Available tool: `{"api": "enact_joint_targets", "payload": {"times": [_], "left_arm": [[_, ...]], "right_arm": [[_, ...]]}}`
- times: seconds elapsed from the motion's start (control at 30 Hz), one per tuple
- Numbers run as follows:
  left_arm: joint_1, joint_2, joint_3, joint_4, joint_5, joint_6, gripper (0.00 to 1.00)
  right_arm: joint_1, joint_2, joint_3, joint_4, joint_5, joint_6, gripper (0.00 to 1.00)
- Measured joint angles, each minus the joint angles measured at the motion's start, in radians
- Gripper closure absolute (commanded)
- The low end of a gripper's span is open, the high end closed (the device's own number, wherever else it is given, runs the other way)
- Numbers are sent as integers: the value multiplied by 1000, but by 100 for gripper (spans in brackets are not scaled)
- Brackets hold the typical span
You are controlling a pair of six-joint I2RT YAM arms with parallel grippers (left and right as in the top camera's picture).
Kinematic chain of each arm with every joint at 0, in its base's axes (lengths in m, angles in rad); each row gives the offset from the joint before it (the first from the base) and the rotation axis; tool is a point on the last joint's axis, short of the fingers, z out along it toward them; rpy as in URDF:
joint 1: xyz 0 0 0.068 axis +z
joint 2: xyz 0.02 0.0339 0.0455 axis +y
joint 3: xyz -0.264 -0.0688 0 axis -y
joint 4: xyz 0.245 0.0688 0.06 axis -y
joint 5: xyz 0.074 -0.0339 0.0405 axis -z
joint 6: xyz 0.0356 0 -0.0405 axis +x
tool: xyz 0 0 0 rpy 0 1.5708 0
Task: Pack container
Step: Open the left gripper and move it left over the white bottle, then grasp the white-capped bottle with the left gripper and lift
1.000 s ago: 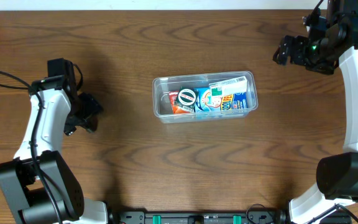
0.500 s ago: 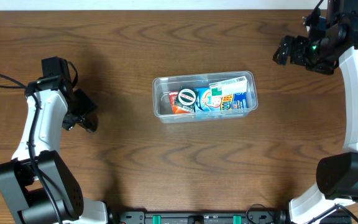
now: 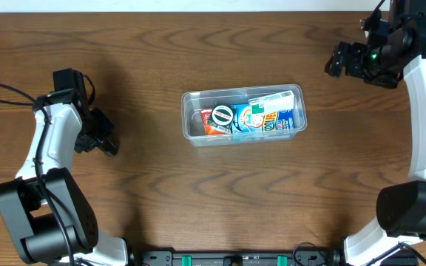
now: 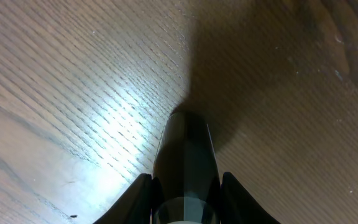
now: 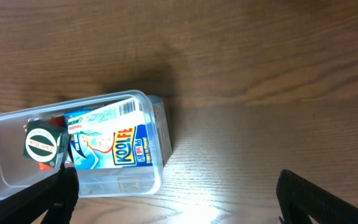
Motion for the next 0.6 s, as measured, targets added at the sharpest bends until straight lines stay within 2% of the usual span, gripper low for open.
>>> {"api": "enact_joint_targets", "payload": {"times": [0.2, 0.23, 0.6], "left_arm": [[0, 0, 1, -1, 0, 11, 81], [0, 0, 2, -3, 1, 17, 85], [-18, 3, 80, -91, 76, 122, 88]], "right_arm": [[0, 0, 0, 0, 0, 0, 1], [0, 0, 0, 0, 0, 0, 1], [0, 0, 0, 0, 0, 0, 1]]}}
